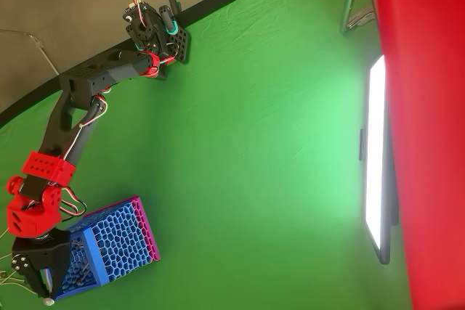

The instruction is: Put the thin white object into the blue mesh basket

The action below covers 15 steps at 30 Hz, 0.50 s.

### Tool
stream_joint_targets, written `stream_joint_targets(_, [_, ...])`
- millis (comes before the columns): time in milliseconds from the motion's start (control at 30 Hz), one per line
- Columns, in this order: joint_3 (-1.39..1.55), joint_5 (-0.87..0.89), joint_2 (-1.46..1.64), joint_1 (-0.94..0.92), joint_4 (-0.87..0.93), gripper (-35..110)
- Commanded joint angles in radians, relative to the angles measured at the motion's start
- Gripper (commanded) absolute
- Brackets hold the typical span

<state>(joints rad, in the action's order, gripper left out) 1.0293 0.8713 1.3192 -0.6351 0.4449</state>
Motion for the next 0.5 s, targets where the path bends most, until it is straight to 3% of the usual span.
stream_joint_targets(0, [0.121,-0.031,0.156,-0.014,-0.097,8])
stream_joint_targets(467, [0.322,-0.114,0.23,-0.025,-0.265,7])
